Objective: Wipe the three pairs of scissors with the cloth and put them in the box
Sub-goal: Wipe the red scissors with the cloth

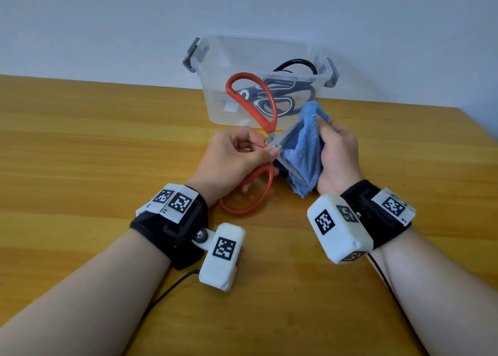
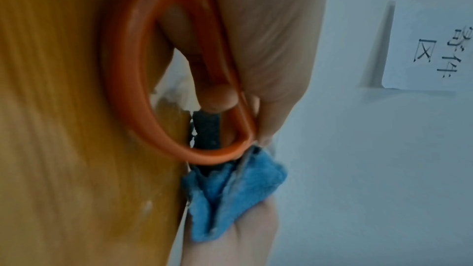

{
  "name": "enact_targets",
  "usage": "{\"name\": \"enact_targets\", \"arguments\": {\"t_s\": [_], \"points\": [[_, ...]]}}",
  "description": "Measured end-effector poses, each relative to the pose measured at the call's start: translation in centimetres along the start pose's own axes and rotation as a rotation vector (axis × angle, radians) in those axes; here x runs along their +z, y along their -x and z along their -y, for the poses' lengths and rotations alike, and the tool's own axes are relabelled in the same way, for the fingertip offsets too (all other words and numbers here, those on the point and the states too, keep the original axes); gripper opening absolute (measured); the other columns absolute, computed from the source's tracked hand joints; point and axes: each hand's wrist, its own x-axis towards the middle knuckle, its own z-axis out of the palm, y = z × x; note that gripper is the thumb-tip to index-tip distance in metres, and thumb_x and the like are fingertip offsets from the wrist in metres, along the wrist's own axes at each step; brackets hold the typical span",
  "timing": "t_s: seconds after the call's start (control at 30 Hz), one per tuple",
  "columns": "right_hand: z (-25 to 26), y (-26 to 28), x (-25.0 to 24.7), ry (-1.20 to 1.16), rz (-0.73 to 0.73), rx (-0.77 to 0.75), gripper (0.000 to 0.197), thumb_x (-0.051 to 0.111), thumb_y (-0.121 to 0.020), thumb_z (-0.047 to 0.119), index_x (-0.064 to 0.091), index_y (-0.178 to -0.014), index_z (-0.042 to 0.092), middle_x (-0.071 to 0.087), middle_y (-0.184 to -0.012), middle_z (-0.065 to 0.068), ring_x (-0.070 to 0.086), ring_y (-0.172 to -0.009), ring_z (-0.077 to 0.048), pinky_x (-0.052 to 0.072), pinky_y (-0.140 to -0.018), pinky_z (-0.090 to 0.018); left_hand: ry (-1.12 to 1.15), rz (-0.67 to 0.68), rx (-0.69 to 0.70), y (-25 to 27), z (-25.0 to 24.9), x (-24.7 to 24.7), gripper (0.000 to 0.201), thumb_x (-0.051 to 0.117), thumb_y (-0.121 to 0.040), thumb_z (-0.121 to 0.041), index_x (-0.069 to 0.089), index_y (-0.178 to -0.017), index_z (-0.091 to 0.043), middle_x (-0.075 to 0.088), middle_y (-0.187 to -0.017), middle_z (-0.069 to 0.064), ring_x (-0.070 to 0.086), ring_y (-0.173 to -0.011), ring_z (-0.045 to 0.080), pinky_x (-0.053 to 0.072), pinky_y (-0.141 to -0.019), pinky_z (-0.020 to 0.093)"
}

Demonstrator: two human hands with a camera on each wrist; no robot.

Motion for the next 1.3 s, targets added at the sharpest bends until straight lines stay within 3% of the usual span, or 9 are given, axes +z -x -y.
{"name": "enact_targets", "arguments": {"t_s": [0.13, 0.27, 0.4, 0.5, 0.77, 0.93, 1.03, 1.13, 1.3], "points": [[1.1, -0.9, -1.3, -0.209, -0.072, 0.102, 0.045, 0.071, -0.08, 0.037, 0.065, -0.111, 0.004, 0.068, -0.107, -0.02, 0.068, -0.099, -0.041, 0.058, -0.079, -0.051, 0.159, -0.087, -0.023, 0.0, -0.6, -0.6, 0.023, 0.069, -0.095, -0.005, 0.056, -0.077, -0.011, 0.068, -0.071, 0.01, 0.075, -0.065, 0.026, 0.032, -0.03, 0.017], [1.4, -0.8, -2.1, -0.28, 0.164, 0.252, 0.052, 0.05, -0.098, 0.051, 0.063, -0.119, 0.005, 0.065, -0.121, -0.023, 0.063, -0.111, -0.048, 0.051, -0.094, -0.06, 0.288, -0.108, -0.017, 0.0, -0.8, -0.8, 0.023, 0.062, -0.099, -0.006, 0.052, -0.079, -0.012, 0.067, -0.073, 0.004, 0.074, -0.063, 0.019, 0.029, -0.029, 0.016], [2.1, 0.0, -1.4, -0.343, 0.258, 0.212, 0.049, 0.036, -0.106, 0.04, 0.061, -0.071, 0.017, 0.061, -0.072, -0.004, 0.063, -0.068, -0.023, 0.053, -0.062, -0.029, 0.392, -0.185, -0.017, -0.2, -1.0, -1.0, 0.016, 0.067, -0.092, -0.015, 0.053, -0.086, -0.009, 0.071, -0.079, 0.004, 0.073, -0.065, 0.018, 0.031, -0.031, 0.017], [2.1, 0.1, -1.1, -0.277, 0.257, 0.168, 0.039, 0.036, -0.106, 0.039, 0.055, -0.078, 0.018, 0.055, -0.071, -0.002, 0.056, -0.064, -0.019, 0.048, -0.059, -0.026, 0.434, -0.238, -0.037, -0.2, -1.2, -1.2, 0.015, 0.064, -0.098, -0.012, 0.053, -0.088, -0.01, 0.073, -0.079, 0.005, 0.073, -0.066, 0.017, 0.032, -0.031, 0.017], [1.1, 0.5, -0.6, -0.187, 0.228, 0.155, 0.044, 0.045, -0.102, 0.037, 0.077, -0.086, 0.012, 0.074, -0.09, -0.011, 0.073, -0.084, -0.028, 0.057, -0.079, -0.037, 0.46, -0.235, -0.021, -0.3, -1.3, -0.9, 0.015, 0.063, -0.099, -0.015, 0.066, -0.107, -0.003, 0.076, -0.098, 0.006, 0.074, -0.082, 0.016, 0.045, -0.042, 0.022], [0.2, -0.6, -0.7, -0.08, 0.305, -0.072, 0.086, 0.074, -0.078, 0.062, 0.054, -0.142, 0.011, 0.059, -0.14, -0.018, 0.053, -0.133, -0.04, 0.048, -0.106, -0.053, 0.494, -0.294, -0.01, -0.5, -1.2, -0.8, 0.007, 0.064, -0.099, -0.012, 0.066, -0.093, -0.008, 0.074, -0.085, -0.002, 0.075, -0.093, 0.02, 0.05, -0.045, 0.025], [-0.3, -0.7, -0.9, 0.112, 0.196, -0.255, 0.073, 0.091, -0.07, 0.032, 0.059, -0.135, 0.02, 0.065, -0.136, -0.004, 0.063, -0.124, -0.021, 0.056, -0.095, -0.035, 0.487, -0.322, -0.003, -0.8, -0.8, -1.0, 0.006, 0.069, -0.097, -0.014, 0.066, -0.094, -0.009, 0.072, -0.084, -0.002, 0.076, -0.093, 0.022, 0.056, -0.05, 0.029], [-0.8, -0.9, -0.9, 0.218, 0.108, -0.382, 0.044, 0.082, -0.079, 0.005, 0.067, -0.116, 0.023, 0.072, -0.121, -0.002, 0.068, -0.114, -0.02, 0.056, -0.096, -0.045, 0.478, -0.355, -0.014, -0.9, -0.6, -1.1, 0.011, 0.071, -0.095, -0.015, 0.067, -0.097, -0.004, 0.072, -0.083, -0.001, 0.076, -0.092, 0.021, 0.057, -0.05, 0.03], [-0.6, -1.1, -1.2, 0.133, -0.031, -0.402, 0.025, 0.069, -0.091, 0.0, 0.057, -0.098, 0.02, 0.074, -0.101, -0.004, 0.07, -0.079, -0.017, 0.054, -0.049, -0.029, 0.472, -0.405, -0.032, -1.0, -0.7, -1.2, 0.008, 0.071, -0.096, -0.016, 0.07, -0.094, -0.008, 0.074, -0.085, -0.003, 0.076, -0.087, 0.017, 0.057, -0.048, 0.029]]}}
